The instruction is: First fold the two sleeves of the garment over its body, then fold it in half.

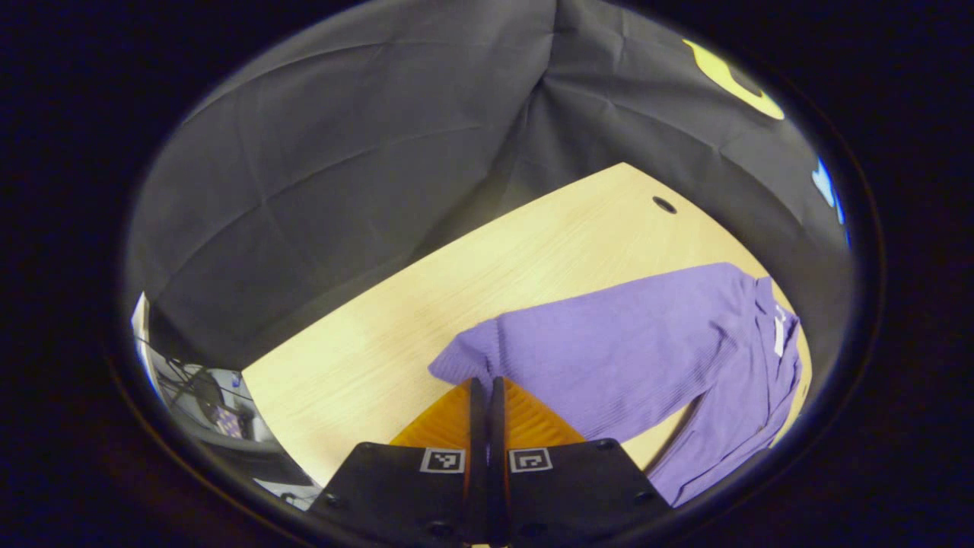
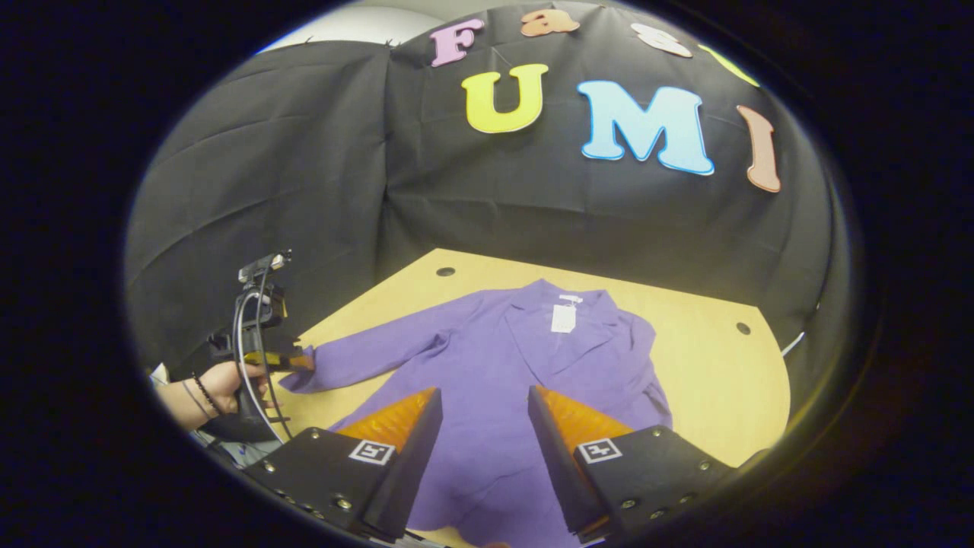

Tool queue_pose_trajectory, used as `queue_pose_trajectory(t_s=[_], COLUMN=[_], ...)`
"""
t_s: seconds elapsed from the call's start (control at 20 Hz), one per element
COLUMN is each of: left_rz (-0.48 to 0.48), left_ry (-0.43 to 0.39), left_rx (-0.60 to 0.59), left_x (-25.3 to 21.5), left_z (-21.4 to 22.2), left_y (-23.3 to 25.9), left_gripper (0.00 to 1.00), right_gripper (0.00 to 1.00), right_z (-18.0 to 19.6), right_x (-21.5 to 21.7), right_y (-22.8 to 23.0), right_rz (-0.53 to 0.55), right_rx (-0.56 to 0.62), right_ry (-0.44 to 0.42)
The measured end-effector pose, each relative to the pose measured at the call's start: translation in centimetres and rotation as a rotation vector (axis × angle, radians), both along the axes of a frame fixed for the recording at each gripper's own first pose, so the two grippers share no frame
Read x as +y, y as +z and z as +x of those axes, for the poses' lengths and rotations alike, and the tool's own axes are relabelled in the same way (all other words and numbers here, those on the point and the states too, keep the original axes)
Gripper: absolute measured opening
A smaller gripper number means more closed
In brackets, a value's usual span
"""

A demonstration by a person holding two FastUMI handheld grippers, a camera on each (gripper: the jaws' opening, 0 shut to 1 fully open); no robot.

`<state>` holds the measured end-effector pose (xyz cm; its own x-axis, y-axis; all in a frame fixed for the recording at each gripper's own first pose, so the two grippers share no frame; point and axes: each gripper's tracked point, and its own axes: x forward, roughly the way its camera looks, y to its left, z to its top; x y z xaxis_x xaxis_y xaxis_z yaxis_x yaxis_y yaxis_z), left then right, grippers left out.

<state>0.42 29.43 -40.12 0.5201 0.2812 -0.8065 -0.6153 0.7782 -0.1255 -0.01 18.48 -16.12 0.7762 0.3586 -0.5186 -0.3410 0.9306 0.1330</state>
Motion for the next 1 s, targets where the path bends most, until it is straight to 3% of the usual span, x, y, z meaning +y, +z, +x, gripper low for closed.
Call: queue_pose_trajectory(t_s=[0.25,0.5,1.0], left_rz=[-0.035,-0.072,-0.019], left_ry=[-0.009,-0.083,-0.46], left_rx=[-0.084,-0.213,-0.372], left_x=[-0.7,-4.0,-18.3], left_z=[0.5,2.6,7.2], left_y=[2.3,7.2,17.7], left_gripper=[0.07,0.07,0.07], right_gripper=[0.72,0.72,0.72], right_z=[-0.3,-0.5,-0.4], right_x=[-0.9,-1.4,-4.1], right_y=[-0.3,-0.3,0.1], right_rz=[-0.008,-0.016,-0.011], right_rx=[0.01,0.014,-0.004], right_ry=[-0.018,-0.025,-0.095])
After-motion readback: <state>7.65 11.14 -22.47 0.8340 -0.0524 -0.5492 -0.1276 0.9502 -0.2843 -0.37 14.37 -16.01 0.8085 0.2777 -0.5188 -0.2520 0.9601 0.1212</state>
